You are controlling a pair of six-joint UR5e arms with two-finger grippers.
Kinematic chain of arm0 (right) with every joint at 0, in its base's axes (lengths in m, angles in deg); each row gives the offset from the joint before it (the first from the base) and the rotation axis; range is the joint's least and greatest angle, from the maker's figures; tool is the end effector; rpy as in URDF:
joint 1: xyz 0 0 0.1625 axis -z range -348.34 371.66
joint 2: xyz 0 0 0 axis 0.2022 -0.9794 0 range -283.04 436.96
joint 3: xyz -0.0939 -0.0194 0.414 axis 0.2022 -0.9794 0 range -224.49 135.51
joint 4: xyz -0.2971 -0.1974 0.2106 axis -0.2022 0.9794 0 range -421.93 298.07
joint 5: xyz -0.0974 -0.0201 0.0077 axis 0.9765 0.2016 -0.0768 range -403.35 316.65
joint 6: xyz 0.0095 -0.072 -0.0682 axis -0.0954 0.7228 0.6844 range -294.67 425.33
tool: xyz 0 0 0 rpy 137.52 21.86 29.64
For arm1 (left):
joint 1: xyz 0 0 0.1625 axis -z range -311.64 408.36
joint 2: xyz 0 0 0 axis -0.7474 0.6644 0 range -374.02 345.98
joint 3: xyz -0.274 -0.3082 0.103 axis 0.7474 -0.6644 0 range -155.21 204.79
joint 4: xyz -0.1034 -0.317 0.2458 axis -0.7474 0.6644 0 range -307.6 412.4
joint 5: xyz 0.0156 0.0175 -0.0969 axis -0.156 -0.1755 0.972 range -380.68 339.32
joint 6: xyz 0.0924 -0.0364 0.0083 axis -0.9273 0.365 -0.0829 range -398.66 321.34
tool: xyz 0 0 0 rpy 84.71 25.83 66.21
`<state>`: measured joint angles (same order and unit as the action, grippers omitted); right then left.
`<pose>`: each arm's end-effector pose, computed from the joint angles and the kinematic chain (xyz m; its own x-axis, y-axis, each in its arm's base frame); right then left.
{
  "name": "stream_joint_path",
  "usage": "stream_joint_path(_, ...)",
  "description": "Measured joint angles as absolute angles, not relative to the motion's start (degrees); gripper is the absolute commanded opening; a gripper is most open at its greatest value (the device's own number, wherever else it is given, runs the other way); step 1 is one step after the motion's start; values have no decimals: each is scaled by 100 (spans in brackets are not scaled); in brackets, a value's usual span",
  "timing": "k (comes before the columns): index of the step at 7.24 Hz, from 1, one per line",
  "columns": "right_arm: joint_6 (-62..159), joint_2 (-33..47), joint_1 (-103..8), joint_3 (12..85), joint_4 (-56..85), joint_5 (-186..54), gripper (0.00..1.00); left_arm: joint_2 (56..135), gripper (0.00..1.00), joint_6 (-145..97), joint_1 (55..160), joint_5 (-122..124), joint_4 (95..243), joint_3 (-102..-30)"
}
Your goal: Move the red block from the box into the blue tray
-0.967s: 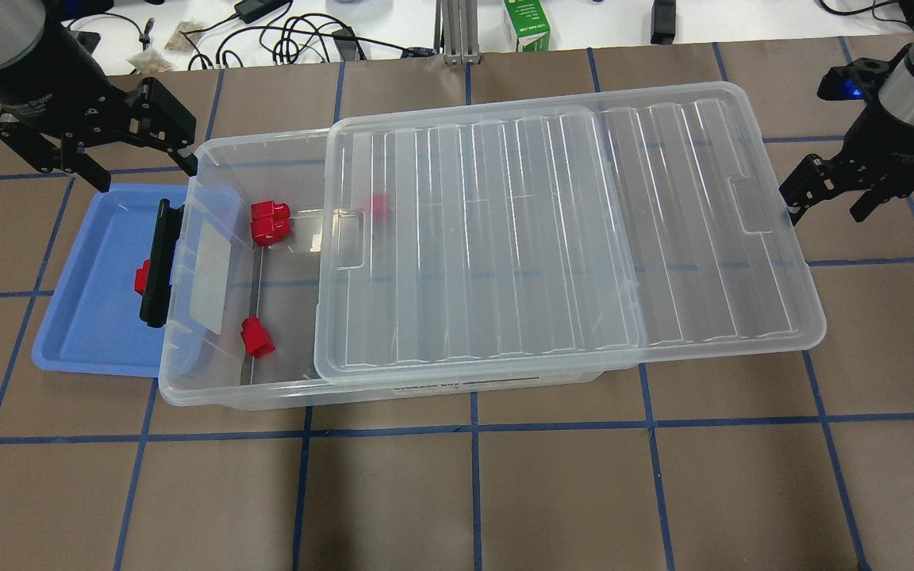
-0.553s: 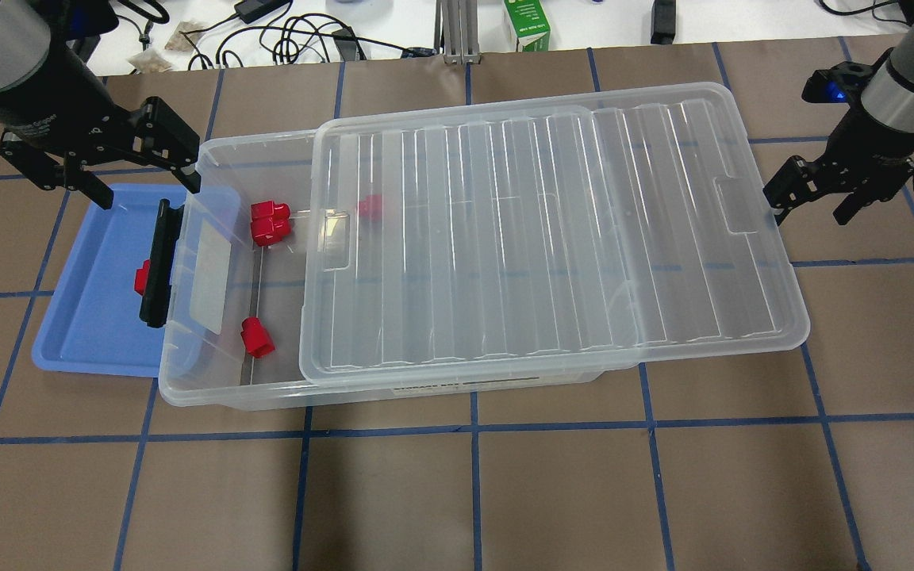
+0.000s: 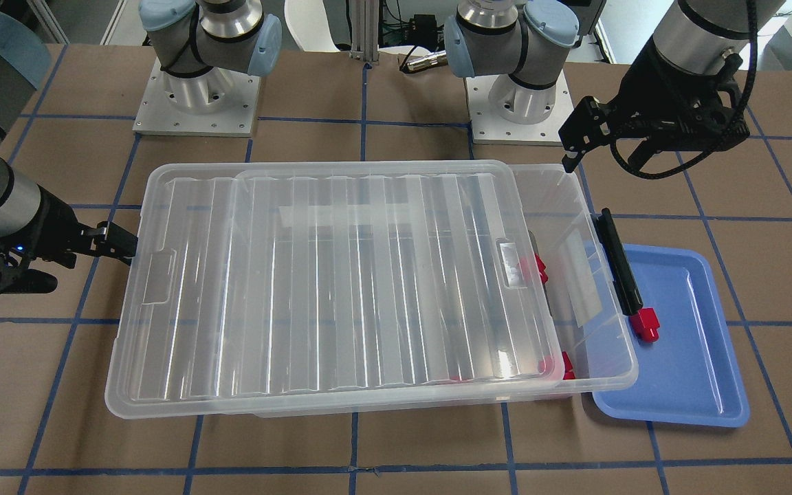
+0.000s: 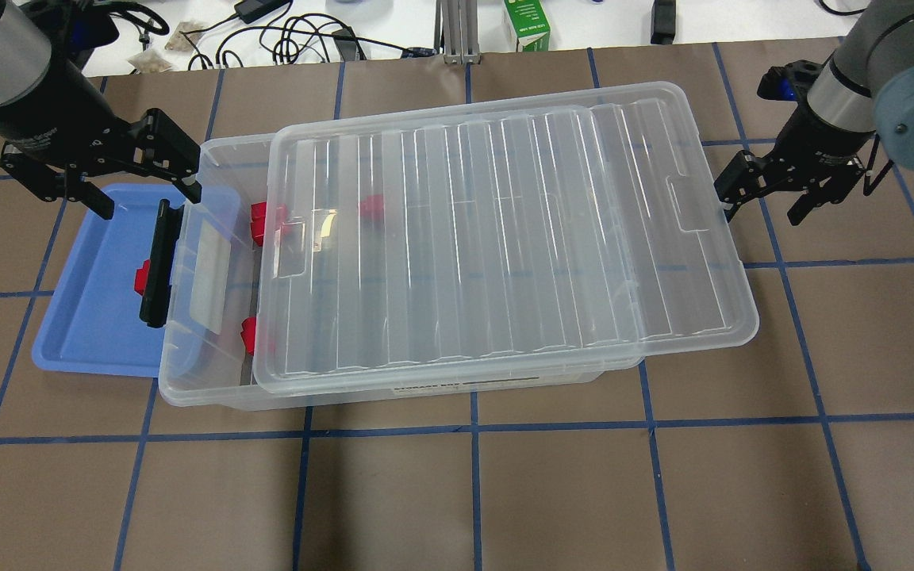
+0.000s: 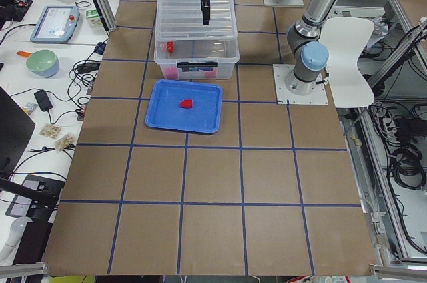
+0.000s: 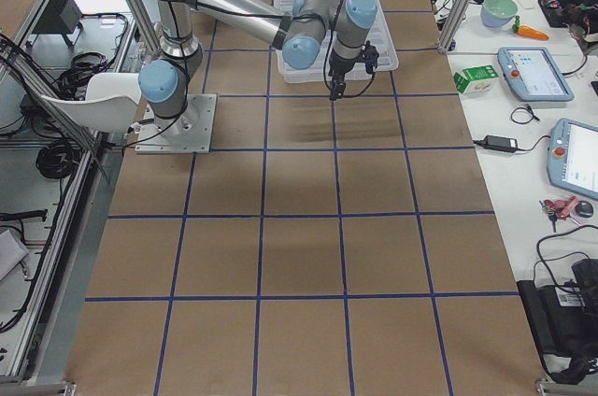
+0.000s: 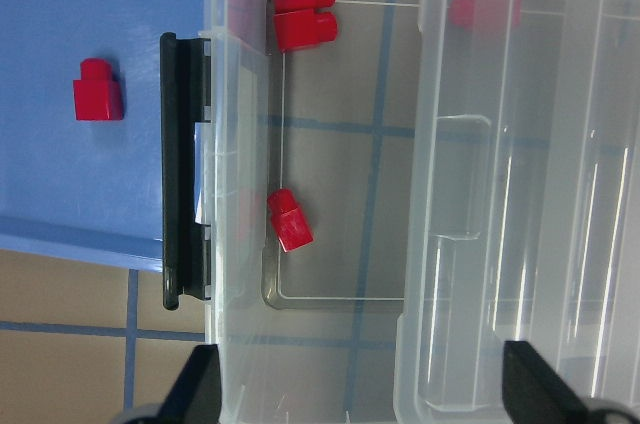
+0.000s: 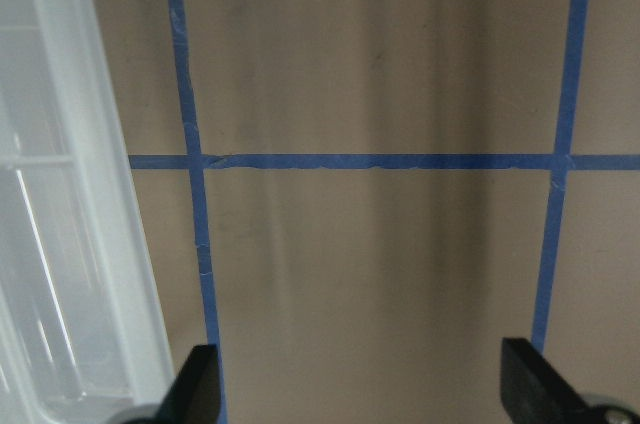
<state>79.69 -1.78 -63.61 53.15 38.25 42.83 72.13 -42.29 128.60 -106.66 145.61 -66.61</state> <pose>-0.0014 -0.5555 0.3389 -0.9947 0.0182 -0.1014 0.0048 0.9915 0.1304 -0.0600 -0.4787 0.5027 -0.9917 -0.1074 0.0709 -0.1070 0.9942 0.0091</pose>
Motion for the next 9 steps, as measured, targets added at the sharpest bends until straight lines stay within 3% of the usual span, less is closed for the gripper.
stream_joint_path(9, 6975, -118, -7080, 5314, 3934, 4275, 100, 7153, 100, -4217, 12808, -10659, 14567, -6714)
